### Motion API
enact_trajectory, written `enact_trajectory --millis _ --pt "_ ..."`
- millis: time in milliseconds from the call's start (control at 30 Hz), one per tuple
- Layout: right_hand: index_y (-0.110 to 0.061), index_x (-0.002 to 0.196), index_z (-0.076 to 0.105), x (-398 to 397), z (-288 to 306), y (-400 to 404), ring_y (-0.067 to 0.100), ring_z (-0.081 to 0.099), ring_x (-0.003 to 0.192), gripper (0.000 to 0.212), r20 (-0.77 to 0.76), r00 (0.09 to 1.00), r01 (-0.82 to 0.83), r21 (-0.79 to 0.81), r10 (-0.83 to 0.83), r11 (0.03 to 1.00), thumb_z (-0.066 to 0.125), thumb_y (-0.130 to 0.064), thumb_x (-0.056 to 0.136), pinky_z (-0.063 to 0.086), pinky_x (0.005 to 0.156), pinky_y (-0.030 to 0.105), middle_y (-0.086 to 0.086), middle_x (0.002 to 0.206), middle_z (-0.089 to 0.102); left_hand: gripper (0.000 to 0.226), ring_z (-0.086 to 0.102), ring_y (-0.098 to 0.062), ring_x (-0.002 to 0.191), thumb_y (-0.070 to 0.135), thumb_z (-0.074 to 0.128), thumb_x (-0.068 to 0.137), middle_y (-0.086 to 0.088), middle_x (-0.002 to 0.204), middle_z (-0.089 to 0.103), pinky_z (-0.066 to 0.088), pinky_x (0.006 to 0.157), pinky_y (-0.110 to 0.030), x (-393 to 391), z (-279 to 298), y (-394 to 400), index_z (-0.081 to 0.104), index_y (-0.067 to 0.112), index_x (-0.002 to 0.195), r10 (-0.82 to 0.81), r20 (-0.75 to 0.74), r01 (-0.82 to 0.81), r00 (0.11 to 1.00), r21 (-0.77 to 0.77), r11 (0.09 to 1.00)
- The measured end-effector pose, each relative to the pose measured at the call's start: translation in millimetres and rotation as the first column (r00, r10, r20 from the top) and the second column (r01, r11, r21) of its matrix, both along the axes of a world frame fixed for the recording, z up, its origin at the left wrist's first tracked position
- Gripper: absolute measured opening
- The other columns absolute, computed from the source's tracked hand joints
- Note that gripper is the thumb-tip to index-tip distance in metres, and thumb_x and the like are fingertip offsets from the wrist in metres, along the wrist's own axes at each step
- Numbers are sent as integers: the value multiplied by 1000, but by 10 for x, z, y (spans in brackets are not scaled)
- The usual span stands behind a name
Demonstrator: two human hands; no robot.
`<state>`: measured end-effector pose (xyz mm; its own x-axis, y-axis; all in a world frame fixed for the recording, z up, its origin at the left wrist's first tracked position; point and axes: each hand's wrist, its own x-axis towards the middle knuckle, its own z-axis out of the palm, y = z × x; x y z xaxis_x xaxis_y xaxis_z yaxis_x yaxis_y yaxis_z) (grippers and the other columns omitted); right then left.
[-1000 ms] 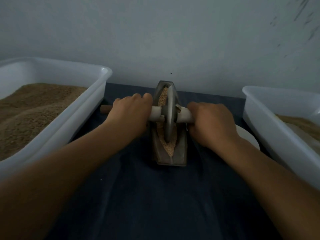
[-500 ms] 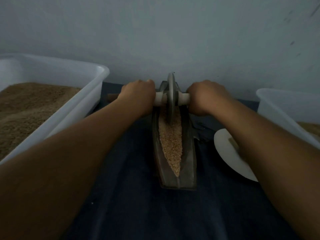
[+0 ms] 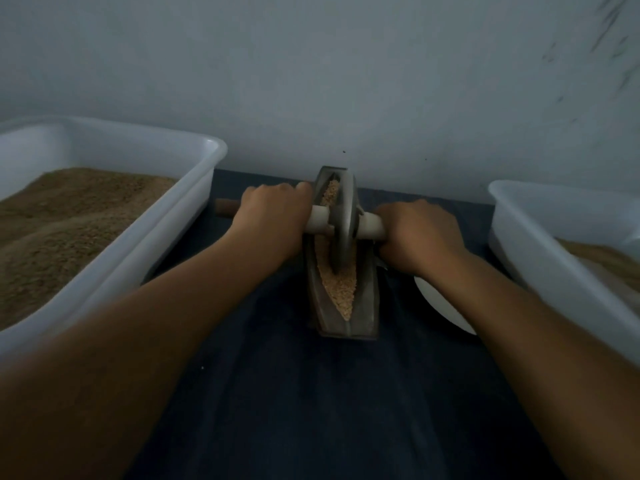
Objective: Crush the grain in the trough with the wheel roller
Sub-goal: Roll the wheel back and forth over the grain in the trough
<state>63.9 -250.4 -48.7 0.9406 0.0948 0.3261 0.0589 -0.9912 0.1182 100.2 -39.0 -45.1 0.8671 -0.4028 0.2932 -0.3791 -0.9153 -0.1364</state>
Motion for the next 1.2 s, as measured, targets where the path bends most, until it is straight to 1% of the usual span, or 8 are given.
enact_trajectory --millis 133,300,567,767,867,967,1100,1200 --pt "-31 98 61 -334 -30 34 25 61 80 20 53 998 -43 37 41 998 66 -40 81 31 59 30 -2 88 66 47 60 -27 90 26 74 77 -6 105 57 36 72 -38 -289 34 24 37 18 104 -8 38 7 999 11 1000" --pt "-33 80 56 -612 -37 54 22 59 66 16 149 987 -72 78 60 994 72 -33 78 20 49 26 -7 72 62 45 60 -24 90 24 73 79 -3 103 55 35 74 -37 -558 38 80 34 20 102 -21 110 21 994 -2 1000" --pt "-27 88 55 -444 -88 76 22 57 65 19 190 979 -66 -41 73 997 69 -35 78 15 50 29 -5 76 61 48 59 -22 86 25 73 78 -1 99 56 34 72 -37 -446 -4 89 26 23 92 1 64 1 998 -23 1000" --pt "-31 97 59 5 -102 -11 22 51 69 21 70 997 17 8 -17 1000 65 -40 79 21 50 28 -4 84 63 30 58 -25 94 20 68 84 -6 106 58 33 76 -37 -40 88 -66 43 18 101 -18 0 18 1000 5 1000" --pt "-31 96 64 315 -35 -38 23 53 72 19 -14 999 47 12 -47 999 63 -39 79 28 52 26 -2 93 65 25 58 -27 93 16 65 87 -10 109 60 41 79 -39 170 132 -109 52 13 108 -9 -64 8 998 -8 1000" --pt "-25 104 67 596 44 -87 28 63 90 29 -114 992 58 -33 -62 998 63 -43 82 40 64 30 5 106 67 29 59 -33 99 13 65 87 -14 111 59 50 85 -47 364 180 -170 53 8 113 19 -130 -18 991 11 1000" --pt "-19 109 65 819 174 -74 25 53 79 37 -275 959 65 -43 -75 997 68 -43 80 44 69 31 9 109 65 44 59 -35 105 18 73 81 -17 115 60 48 82 -44 551 230 -211 52 6 117 53 -187 -38 981 85 996" --pt "-20 110 65 832 224 -44 24 52 77 38 -299 950 79 -44 -89 996 69 -42 79 43 67 30 8 108 65 50 61 -34 102 22 77 77 -15 113 62 49 80 -42 582 241 -204 53 7 118 57 -199 -32 978 127 991"
